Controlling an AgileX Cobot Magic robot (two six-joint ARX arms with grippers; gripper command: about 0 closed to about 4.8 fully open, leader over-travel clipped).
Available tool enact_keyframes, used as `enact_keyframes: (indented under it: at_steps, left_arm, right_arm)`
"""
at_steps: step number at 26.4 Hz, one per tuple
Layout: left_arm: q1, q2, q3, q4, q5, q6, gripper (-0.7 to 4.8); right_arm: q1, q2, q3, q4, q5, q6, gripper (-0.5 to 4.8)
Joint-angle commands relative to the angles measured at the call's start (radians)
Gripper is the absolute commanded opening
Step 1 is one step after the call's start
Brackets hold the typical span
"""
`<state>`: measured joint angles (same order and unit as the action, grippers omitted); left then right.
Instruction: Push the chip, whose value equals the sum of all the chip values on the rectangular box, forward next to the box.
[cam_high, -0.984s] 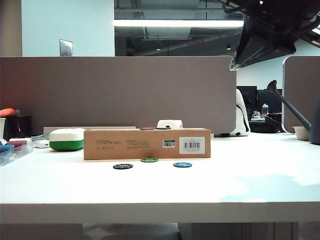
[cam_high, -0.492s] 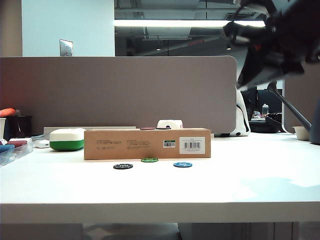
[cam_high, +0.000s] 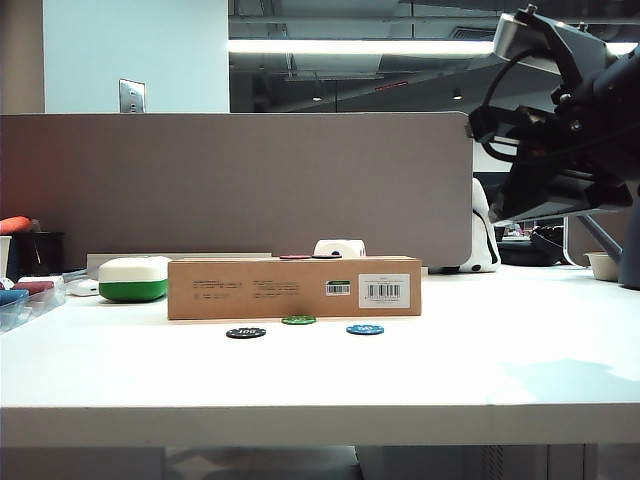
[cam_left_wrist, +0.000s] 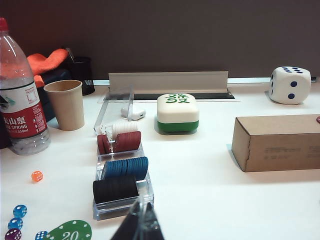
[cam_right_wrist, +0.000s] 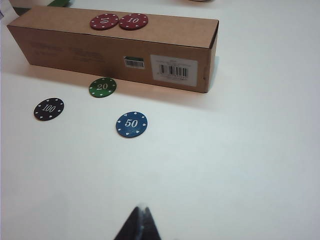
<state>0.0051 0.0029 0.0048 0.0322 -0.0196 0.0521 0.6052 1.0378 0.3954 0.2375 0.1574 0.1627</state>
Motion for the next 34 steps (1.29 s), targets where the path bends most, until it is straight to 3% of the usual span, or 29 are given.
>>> enact_keyframes:
  at_steps: [1,7,11,16,24,30,32,34]
  left_arm:
    - [0.003,0.000,0.003,0.006,-0.003,0.000,-0.05]
    - [0.003,0.000,0.003,0.006,-0.003,0.000,-0.05]
    - [0.003,0.000,0.003,0.006,-0.003,0.000,-0.05]
    - [0.003,0.000,0.003,0.006,-0.003,0.000,-0.05]
    - [0.003,0.000,0.003,0.006,-0.003,0.000,-0.05]
    - [0.003,0.000,0.003,0.006,-0.003,0.000,-0.05]
    - [0.003,0.000,0.003,0.006,-0.003,0.000,-0.05]
    - [0.003,0.000,0.003,0.006,-0.003,0.000,-0.05]
  right_arm:
    - [0.000,-0.002,0.002,0.010,0.001,0.001,-0.06]
    - [0.000,-0.002,0.002,0.010,0.001,0.001,-0.06]
    - [0.000,-0.002,0.002,0.006,0.002,-0.128,-0.06]
    - [0.000,-0.045,0.002,-0.001,0.003,-0.142,-0.06]
    - [-0.008,-0.239,0.002,0.005,0.127,-0.150,-0.06]
    - [-0.115,-0.326,0.002,0.004,0.129,-0.130,-0.06]
    - [-0.154,-0.343,-0.003,0.006,0.097,-0.029,-0.06]
    - [-0.201,-0.370,-0.023,0.006,0.044,-0.025,-0.06]
